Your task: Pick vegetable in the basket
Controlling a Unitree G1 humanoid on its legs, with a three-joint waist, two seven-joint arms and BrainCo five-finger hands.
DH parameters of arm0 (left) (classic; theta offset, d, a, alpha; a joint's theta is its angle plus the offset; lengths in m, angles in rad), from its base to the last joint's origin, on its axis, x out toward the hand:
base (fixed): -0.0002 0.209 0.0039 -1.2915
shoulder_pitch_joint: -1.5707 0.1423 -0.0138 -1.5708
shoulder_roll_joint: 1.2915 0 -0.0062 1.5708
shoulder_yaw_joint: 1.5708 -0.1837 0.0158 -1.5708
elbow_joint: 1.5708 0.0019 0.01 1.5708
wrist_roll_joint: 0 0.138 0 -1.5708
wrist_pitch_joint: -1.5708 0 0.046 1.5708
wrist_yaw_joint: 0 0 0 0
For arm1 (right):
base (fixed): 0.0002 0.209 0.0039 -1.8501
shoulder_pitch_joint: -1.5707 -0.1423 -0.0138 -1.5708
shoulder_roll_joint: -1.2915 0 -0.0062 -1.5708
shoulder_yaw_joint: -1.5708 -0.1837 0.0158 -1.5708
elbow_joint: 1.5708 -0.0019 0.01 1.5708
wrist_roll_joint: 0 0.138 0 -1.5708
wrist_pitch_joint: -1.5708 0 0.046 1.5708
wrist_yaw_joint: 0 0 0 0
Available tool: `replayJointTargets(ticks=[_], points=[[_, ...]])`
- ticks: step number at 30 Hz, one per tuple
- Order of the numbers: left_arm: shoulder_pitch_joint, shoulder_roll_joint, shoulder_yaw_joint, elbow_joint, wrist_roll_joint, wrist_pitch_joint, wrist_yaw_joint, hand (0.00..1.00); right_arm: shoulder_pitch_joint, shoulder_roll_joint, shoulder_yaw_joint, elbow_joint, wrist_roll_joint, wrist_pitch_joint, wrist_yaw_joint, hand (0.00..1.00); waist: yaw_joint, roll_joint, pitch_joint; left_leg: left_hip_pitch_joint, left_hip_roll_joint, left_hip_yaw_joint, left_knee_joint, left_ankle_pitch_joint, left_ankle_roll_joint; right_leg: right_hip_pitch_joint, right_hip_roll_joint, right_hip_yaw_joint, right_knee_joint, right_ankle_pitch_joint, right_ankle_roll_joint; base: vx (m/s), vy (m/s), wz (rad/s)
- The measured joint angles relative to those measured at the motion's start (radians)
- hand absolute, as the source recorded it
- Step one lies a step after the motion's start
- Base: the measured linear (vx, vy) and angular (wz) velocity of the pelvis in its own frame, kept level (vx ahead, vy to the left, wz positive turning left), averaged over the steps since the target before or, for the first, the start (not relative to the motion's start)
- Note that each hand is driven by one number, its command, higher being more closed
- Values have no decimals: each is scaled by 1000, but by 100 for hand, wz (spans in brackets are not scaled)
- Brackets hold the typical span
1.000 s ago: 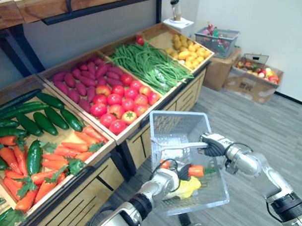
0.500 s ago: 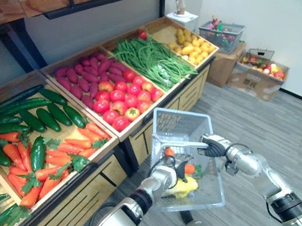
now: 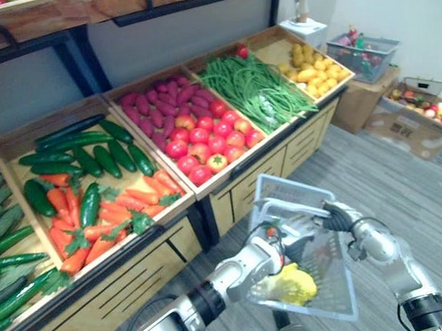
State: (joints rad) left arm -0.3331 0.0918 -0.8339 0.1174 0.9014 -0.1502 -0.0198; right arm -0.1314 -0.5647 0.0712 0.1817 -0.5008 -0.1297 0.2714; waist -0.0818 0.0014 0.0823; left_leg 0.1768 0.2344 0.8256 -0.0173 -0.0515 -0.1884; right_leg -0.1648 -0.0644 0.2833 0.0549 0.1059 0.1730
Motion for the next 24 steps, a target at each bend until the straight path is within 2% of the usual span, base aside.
replayJointTargets(ticks=[4,5,7,9,11,12,15,17,18,19,20,22,24], points=[[53,94,-67,-271,-202,-92,-60,0,25,47,-80,80,-6,31,-40,100,13,12,-7,-1,1,-32,-18,9,2,18,-9,-51,1,-2,-1,-52,-26,30],[76,162,-66,-379,-337,-112,-104,0,28,77,-135,142,-4,36,-60,100,27,10,-8,-3,-5,-46,-22,16,2,28,-23,-89,1,-31,-10,-38,-32,32],[93,207,-57,-426,-446,-111,-133,0,30,90,-177,194,-1,39,-83,100,38,15,-15,-8,-9,-62,-40,32,2,30,-30,-117,2,-48,-11,-32,-35,45],[127,300,-24,-507,-659,-109,-162,0,32,102,-258,284,0,67,-122,100,45,34,-38,-28,-10,-103,-83,82,5,31,-42,-186,0,-57,-14,-6,-35,77],[147,355,21,-559,-815,-110,-176,0,34,103,-299,340,3,76,-144,100,64,38,-41,-46,-6,-130,-82,98,0,32,-48,-220,-2,-53,-20,6,-37,67],[180,403,74,-604,-908,-114,-181,0,41,103,-327,395,10,78,-161,100,77,35,-42,-70,-4,-171,-82,109,4,37,-56,-261,-3,-53,-20,-8,-35,73],[273,462,183,-633,-1038,-135,-181,0,49,115,-385,528,13,76,-204,100,86,23,-45,-106,-11,-256,-84,123,19,68,-72,-338,-27,-54,-20,-10,-26,85],[374,461,308,-632,-1101,-135,-179,0,50,132,-420,639,51,73,-239,100,85,12,-51,-133,-22,-320,-85,137,34,84,-81,-384,-43,-54,-20,7,-6,84],[438,440,412,-620,-1130,-136,-176,0,61,152,-447,705,79,73,-257,100,87,3,-57,-155,-27,-359,-85,143,40,94,-87,-417,-54,-54,-20,22,4,85],[486,399,508,-588,-1152,-136,-161,0,75,174,-463,759,95,73,-281,100,91,-1,-62,-169,-31,-393,-85,149,44,105,-93,-447,-60,-54,-20,22,4,83],[505,374,553,-568,-1167,-136,-151,0,84,185,-468,778,111,73,-288,100,93,-6,-63,-178,-34,-409,-85,152,46,108,-96,-460,-63,-54,-20,24,15,78],[556,241,712,-477,-1174,-136,-102,0,128,238,-498,843,118,73,-315,100,113,-22,-69,-203,-40,-460,-85,161,52,123,-102,-505,-72,-55,-20,24,15,60],[578,177,786,-402,-1169,-140,-65,0,151,255,-517,863,117,73,-329,100,114,-31,-68,-214,-49,-492,-85,167,57,134,-109,-536,-74,-59,-22,18,12,51]])
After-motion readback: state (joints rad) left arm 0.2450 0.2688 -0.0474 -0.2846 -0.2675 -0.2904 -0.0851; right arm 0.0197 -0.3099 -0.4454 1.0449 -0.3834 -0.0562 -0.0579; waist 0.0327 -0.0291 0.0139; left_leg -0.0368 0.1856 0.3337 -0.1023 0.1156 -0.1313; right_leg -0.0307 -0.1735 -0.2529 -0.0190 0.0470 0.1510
